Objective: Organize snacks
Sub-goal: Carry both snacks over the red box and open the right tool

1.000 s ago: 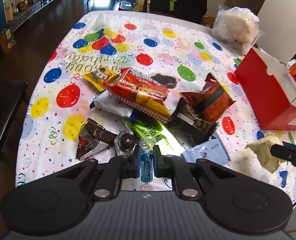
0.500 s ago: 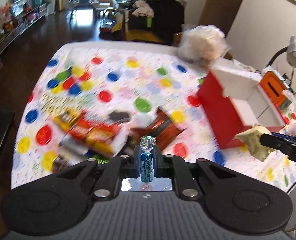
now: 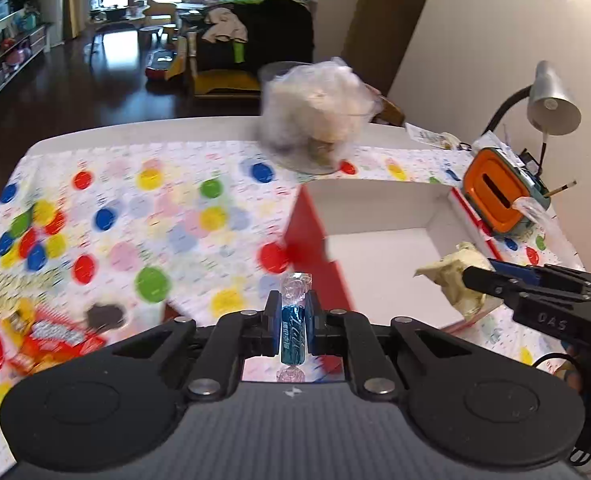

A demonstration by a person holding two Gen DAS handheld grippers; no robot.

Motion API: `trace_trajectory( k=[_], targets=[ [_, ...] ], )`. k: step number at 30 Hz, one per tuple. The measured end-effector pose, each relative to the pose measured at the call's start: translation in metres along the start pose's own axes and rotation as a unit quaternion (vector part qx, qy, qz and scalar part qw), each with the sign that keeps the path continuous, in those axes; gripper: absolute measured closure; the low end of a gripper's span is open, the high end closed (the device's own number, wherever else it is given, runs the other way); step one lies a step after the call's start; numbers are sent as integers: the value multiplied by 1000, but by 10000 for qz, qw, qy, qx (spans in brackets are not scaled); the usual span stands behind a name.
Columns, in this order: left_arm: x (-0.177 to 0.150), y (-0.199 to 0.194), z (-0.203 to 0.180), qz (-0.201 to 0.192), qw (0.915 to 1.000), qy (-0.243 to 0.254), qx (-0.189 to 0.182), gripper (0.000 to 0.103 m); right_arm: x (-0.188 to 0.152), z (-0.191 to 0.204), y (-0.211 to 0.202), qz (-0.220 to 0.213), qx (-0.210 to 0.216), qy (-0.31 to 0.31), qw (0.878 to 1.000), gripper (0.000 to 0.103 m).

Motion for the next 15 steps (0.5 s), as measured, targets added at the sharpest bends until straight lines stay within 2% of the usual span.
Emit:
trace_trajectory(
  k=[9,15],
  targets=[
    [30,60,-54,479,9988,91,-86,92,0,-59,32,352,-186,26,9992,70],
    [42,105,-81,882,9961,72,-56,92,-2,-83,58,729,-192,-31,9971,70]
  ],
)
Point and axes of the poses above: each gripper's, at about its wrist camera, not at the fingertips, and y roughly the way its jaws point, z to its left, x to its top, the point moved 1 cm from there along y, roughly the way its jaws point, and after that the axes turned 5 degrees about -y, right-handed, at the moved point
